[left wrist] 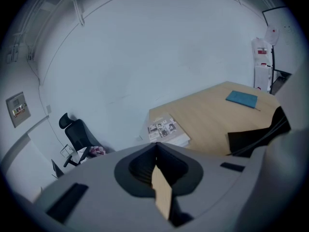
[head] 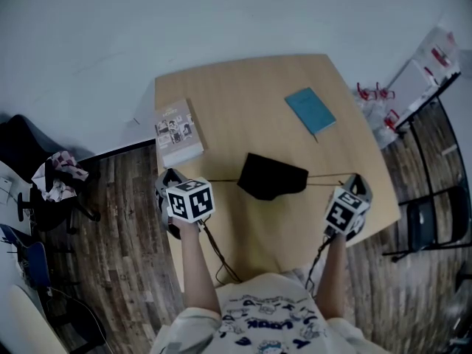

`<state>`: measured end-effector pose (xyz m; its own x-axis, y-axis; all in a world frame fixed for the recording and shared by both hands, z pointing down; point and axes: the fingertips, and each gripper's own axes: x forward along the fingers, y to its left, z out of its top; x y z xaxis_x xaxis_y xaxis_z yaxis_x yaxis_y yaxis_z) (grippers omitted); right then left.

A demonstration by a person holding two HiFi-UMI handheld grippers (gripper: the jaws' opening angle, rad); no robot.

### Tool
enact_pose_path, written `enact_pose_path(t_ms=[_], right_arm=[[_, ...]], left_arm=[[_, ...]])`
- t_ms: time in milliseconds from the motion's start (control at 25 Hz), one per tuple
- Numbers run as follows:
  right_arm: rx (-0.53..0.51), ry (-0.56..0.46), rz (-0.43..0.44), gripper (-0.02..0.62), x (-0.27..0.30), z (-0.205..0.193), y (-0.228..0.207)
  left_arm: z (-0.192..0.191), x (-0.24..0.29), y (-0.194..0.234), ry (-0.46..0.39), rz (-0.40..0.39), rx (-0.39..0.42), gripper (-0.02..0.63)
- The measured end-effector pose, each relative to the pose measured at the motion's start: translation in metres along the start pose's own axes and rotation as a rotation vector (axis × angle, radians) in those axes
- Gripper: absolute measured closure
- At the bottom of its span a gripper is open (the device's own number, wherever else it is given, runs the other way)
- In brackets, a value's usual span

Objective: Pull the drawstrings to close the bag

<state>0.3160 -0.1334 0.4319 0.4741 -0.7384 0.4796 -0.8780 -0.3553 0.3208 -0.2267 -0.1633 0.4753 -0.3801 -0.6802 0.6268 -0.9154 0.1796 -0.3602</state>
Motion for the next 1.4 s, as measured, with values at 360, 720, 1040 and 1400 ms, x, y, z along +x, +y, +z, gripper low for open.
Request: enact_pose_path(t_ms=[360,720,1040,1400], right_arm=[[0.023,0.078,0.232,0.591,0.005,-0.021,0.04],[0.066,0.11,0.493,0.477,-0.013,-0.042,0.101],[0.124,-0.149,0.549,0.466,-0.062,0.021,0.127],[0.12,-0.293,0.569,0.54,-0.09,0.045,0.14]], left_arm=[[-0.004,-0.004,-0.051,-0.044,-0.229,0.015,0.604],[0.004,-0.044,-0.116,-0.119,-0.537,-0.047,0.603],[0.044,-0.093,-0.138,-0.259,-0.596,-0.057,0.603],[0.067,-0.125,-0.142,-0.402,-0.636,-0.083,0.604]])
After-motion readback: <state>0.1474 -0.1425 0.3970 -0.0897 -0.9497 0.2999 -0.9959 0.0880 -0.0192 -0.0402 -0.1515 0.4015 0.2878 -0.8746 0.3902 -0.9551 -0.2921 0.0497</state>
